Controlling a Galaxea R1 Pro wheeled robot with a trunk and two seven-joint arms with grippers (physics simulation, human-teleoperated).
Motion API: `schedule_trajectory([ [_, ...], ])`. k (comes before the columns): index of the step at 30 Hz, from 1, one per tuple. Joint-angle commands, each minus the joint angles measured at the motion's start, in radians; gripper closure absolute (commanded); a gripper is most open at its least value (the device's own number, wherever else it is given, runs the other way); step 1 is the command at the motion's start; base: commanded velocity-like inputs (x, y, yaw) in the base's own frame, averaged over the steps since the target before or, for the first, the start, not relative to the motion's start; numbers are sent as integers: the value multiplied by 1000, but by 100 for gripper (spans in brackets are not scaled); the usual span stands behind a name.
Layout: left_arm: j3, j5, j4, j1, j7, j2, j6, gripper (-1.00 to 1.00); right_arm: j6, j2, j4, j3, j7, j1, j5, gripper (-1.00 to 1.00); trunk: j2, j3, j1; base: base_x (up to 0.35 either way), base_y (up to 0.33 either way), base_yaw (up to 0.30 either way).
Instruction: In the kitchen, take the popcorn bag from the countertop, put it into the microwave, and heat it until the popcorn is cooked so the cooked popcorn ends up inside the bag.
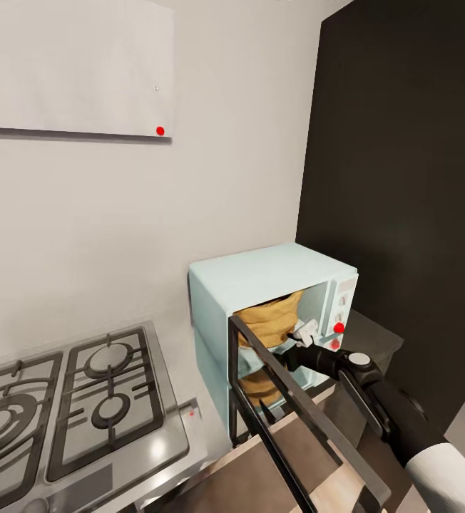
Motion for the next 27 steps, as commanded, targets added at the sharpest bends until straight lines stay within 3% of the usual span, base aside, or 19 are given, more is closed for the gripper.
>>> schedule_trajectory([
  [1, 2, 4, -1, 0, 0, 0, -2, -100, 8, -1, -3, -5, -3, -1, -11, -100, -1, -1, 0, 0, 0, 0],
  [7, 2, 4, -1, 0, 0, 0, -2, -100, 9, 60, -2, -89, -10, -1, -6, -100, -1, -1, 0, 0, 0, 0],
  [11, 2, 4, -1, 0, 0, 0, -2, -100, 6, 101, -1, -108, -81, -1, -5, -100, -1, -1, 0, 0, 0, 0],
  [13, 2, 4, -1, 0, 0, 0, -2, -100, -5, 111, 1, -110, -107, -1, -5, -100, -1, -1, 0, 0, 0, 0],
  [19, 2, 4, -1, 0, 0, 0, -2, -100, -8, 109, -3, -113, -109, -1, -3, -100, -1, -1, 0, 0, 0, 0],
  [23, 2, 4, -1, 0, 0, 0, -2, -100, -8, 84, -16, -130, -88, -1, -1, -100, -1, -1, 0, 0, 0, 0],
  [25, 2, 4, -1, 0, 0, 0, -2, -100, -8, 10, -27, -134, -55, 0, -5, -100, -1, -1, 0, 0, 0, 0],
  [27, 2, 4, -1, 0, 0, 0, -2, -100, -7, -43, -28, -136, -15, -1, -9, -100, -1, -1, 0, 0, 0, 0],
])
